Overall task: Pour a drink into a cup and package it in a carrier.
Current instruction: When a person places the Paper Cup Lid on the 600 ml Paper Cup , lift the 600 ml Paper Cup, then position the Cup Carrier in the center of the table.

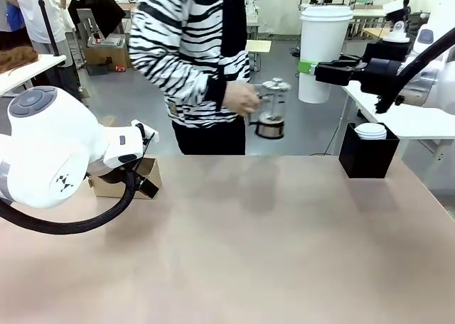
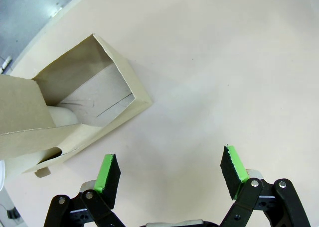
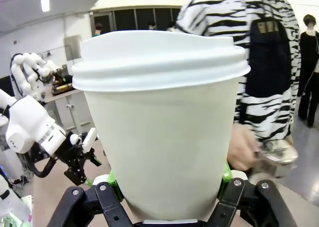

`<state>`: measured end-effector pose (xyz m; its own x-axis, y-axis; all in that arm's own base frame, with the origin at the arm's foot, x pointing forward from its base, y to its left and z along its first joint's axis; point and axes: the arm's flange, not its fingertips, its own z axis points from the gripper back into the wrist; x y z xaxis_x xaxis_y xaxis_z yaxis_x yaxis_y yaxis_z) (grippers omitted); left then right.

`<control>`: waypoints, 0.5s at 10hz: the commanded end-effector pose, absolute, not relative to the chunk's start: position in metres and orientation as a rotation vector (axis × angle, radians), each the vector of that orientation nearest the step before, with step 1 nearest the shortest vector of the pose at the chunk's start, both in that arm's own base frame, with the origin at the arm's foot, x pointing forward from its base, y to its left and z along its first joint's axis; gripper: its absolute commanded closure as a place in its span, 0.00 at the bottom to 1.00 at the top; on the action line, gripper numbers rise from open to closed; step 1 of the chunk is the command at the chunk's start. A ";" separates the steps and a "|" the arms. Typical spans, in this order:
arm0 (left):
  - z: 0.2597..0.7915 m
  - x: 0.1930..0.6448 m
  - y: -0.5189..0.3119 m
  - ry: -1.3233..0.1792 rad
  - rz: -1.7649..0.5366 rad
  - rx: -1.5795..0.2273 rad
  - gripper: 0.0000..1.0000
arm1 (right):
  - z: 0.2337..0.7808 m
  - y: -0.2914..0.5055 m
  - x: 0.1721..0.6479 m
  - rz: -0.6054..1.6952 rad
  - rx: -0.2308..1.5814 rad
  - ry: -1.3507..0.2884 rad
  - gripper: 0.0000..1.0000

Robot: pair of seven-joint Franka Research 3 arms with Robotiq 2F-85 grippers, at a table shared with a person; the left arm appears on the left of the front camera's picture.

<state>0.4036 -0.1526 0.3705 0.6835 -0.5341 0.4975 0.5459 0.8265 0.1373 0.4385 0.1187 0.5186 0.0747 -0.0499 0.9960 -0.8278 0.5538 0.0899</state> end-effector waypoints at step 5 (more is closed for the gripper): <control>0.371 0.403 -0.152 -0.550 -0.604 -0.025 0.00 | 0.523 0.120 0.437 0.695 0.819 -1.393 0.20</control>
<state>0.4036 -0.1526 0.3705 0.6835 -0.5341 0.4975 0.5460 0.8265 0.1373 0.4381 0.1198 0.5189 0.0726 -0.0447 0.9964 -0.8280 0.5542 0.0852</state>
